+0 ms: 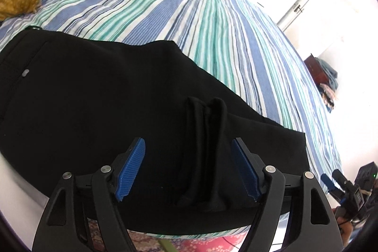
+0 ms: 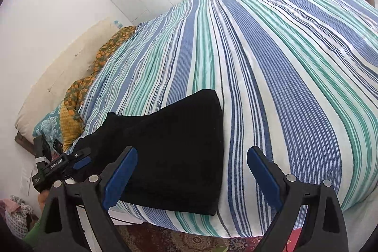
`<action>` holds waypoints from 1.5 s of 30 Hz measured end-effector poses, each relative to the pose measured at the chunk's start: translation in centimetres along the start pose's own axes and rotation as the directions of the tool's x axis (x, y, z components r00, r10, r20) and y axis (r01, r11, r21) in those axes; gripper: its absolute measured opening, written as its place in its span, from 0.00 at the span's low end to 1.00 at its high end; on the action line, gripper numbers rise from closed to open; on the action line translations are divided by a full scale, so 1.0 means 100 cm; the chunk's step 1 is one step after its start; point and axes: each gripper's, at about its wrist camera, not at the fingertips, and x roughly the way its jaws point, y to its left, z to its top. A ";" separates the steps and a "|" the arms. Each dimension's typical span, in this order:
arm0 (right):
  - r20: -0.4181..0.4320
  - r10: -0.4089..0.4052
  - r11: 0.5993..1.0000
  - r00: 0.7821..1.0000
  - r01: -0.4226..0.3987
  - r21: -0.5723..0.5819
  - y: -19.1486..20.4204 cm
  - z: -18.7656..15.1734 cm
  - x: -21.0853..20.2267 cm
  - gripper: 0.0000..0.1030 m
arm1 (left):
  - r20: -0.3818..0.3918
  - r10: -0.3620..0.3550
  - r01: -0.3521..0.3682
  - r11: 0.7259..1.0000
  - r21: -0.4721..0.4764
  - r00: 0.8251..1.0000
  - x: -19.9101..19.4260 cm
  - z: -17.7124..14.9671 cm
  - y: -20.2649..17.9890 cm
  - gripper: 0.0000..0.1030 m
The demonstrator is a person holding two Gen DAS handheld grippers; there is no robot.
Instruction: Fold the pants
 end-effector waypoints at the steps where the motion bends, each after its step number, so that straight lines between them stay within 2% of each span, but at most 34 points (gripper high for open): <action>1: 0.003 -0.005 1.000 1.000 0.005 0.000 -0.001 0.001 0.000 0.91 | 0.003 0.007 -0.007 1.000 -0.011 1.000 0.000 0.001 0.002 0.75; 10: -0.009 -0.020 0.999 1.000 0.020 -0.036 0.001 -0.003 0.003 0.91 | 0.015 0.061 -0.060 0.998 -0.031 0.998 0.000 0.002 0.010 0.75; 37: -0.012 -0.032 0.999 0.999 0.032 0.002 -0.008 -0.004 0.003 0.91 | 0.044 0.100 -0.096 0.993 -0.075 0.994 -0.006 0.005 0.019 0.75; 42: -0.015 -0.029 1.000 0.999 0.029 0.009 -0.010 -0.004 0.004 0.91 | 0.050 0.120 -0.114 0.988 -0.108 0.992 -0.010 0.006 0.031 0.75; 45: -0.018 -0.026 1.000 0.999 0.027 0.015 -0.011 -0.003 0.005 0.91 | 0.053 0.107 -0.096 0.980 -0.172 0.993 -0.022 0.011 0.051 0.75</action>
